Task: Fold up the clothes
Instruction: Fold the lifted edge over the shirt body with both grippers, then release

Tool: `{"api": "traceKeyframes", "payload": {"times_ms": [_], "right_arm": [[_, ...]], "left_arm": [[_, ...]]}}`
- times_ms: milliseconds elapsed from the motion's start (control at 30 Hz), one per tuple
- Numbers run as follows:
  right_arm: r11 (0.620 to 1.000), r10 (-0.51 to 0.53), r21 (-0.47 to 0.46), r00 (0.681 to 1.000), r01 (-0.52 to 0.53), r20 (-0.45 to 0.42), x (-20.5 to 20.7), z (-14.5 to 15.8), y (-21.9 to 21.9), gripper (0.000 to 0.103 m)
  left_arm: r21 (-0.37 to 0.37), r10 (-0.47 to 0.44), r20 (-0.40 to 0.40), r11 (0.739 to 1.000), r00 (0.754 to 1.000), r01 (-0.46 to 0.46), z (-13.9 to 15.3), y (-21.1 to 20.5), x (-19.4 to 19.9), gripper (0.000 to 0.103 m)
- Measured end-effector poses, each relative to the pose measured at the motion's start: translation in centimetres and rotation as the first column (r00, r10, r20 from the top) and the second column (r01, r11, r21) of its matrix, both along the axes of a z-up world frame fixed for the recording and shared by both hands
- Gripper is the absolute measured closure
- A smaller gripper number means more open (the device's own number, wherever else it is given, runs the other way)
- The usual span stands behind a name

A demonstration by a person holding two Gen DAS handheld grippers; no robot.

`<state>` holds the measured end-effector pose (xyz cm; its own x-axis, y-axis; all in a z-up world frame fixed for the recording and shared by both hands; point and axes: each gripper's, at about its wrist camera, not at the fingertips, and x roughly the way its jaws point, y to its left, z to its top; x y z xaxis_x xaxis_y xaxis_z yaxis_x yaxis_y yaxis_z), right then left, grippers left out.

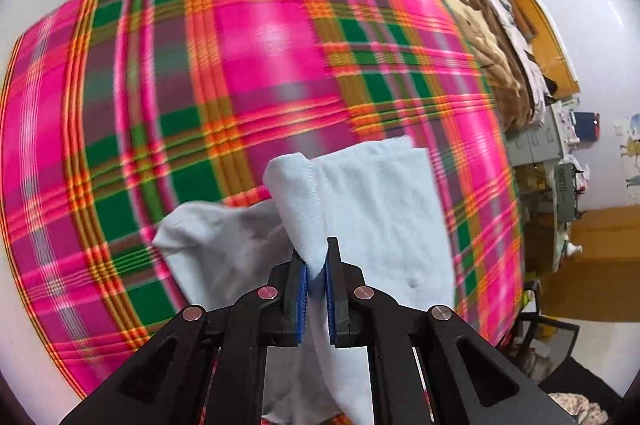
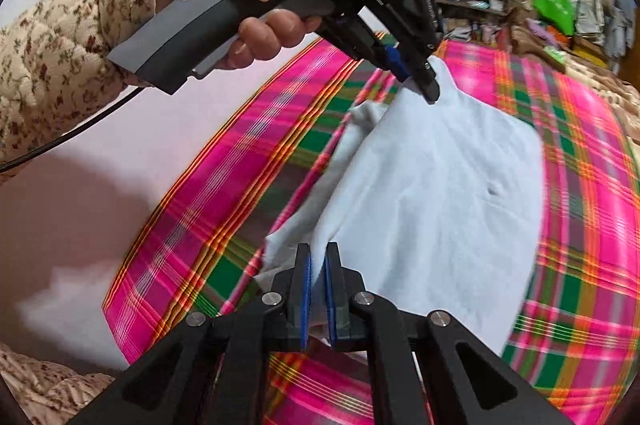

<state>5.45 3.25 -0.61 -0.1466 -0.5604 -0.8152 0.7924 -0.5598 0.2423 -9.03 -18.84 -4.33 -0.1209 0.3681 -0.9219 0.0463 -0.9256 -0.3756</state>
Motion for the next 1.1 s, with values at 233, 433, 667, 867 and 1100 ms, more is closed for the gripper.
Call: {"api": "traceKeyframes", "payload": {"times_ms": [233, 433, 667, 867, 1100], "right_arm": [[0.999, 0.045, 0.022, 0.999, -0.045, 0.015, 1.4, -1.7, -3.4, 0.096], [0.996, 0.080, 0.031, 0.997, -0.080, 0.008, 2.2, -2.8, -6.0, 0.096], [0.989, 0.100, 0.108, 0.994, -0.103, 0.037, 2.9, -6.5, -8.1, 0.096], [0.990, 0.080, 0.114, 0.995, -0.085, 0.051, 2.9, -7.4, -8.7, 0.096], [0.981, 0.115, 0.151, 0.993, -0.119, 0.037, 3.3, -7.5, -9.4, 0.088]], "left_arm": [[0.018, 0.068, -0.004, 0.998, 0.998, -0.068, -1.9, -3.8, 1.9, 0.095], [-0.025, 0.078, -0.014, 0.997, 0.997, -0.078, -3.0, -5.7, 2.9, 0.095], [-0.029, 0.117, 0.061, 0.993, 0.991, -0.115, -7.0, -6.7, 3.5, 0.092], [-0.071, 0.090, 0.063, 0.994, 0.994, -0.086, -7.1, -6.0, 2.9, 0.088], [-0.125, 0.133, 0.085, 0.985, 0.987, -0.122, -6.7, -6.9, 2.7, 0.065]]}}
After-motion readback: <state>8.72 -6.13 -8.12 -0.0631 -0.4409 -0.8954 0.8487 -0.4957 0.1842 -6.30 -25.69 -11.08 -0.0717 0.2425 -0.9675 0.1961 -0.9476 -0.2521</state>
